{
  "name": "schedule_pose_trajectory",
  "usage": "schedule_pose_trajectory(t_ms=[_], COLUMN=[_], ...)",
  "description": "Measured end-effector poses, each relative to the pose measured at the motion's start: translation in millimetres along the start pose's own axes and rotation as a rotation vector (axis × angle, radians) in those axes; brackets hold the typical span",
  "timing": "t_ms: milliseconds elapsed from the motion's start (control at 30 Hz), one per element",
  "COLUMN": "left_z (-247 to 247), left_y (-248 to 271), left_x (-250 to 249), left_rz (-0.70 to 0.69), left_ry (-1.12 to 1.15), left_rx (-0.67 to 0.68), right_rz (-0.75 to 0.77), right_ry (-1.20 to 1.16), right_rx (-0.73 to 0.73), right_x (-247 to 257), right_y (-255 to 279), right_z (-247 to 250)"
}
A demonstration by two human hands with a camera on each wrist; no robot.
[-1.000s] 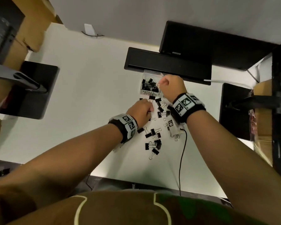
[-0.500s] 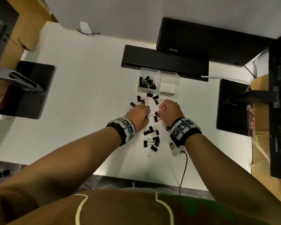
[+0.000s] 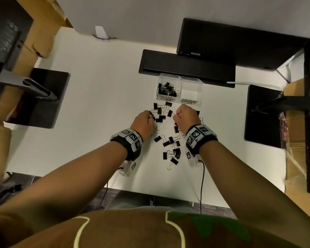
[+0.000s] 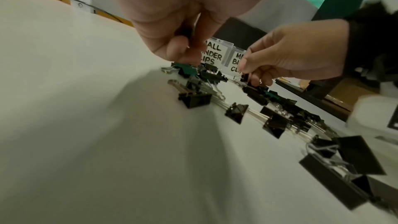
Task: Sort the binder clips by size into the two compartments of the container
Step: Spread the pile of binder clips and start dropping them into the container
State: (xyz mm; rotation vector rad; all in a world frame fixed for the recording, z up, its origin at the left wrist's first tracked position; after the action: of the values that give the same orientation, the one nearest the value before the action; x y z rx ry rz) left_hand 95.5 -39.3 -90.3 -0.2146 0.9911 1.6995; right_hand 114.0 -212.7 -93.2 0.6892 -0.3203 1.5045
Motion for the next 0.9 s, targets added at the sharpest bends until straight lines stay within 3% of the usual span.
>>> schedule_pose_trajectory(t_ms=[133,300,400,467,600,667,800,900], left_z=[-6,-35,-53,-58,-53,-47,-41,-51], left_y=[5,22,29,29,23,20,22,37], left_x=[2,1,4,4,0,-2,-6,-11], left_rz=[-0.009,-0.145,-0.215,-0.231,-0.213,-0.202,-0.190,-0.233], left_ry=[-0.044,-0.240,-0.329,-0.368,-0.390,-0.369,-0.344,-0.348], left_rx=[0.065,0.174,0.217,0.200,0.145,0.120,0.112,0.195], right_rz=[-0.144,-0.389,-0.420,-0.379,-0.144,-0.087,-0.077,-0.098], right_ry=[-0.266,-0.798,-0.985,-0.851,-0.286,-0.158,-0.073,-0.070], right_rx=[-0.140,-0.134,-0.101,-0.002,0.259,0.320,0.293,0.194], right_x=[-31,-64,-61,-56,-35,-29,-31,-35], right_y=[18,50,69,80,95,101,103,94], right_z=[19,10,3,-1,-13,-24,-32,-22])
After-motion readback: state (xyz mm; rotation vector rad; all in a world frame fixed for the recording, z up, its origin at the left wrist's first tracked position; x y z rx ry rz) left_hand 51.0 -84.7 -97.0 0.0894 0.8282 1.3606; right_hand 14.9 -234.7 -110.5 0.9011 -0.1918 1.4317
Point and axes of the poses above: each hand's wrist, its own y-axis away from the middle knuckle, its own z-axis out of the back of the hand, x = y × z, the point moved 9 cm from there along -y, towards the middle knuckle, and after that the axes turned 11 degrees about z, right-handed, at the moved point
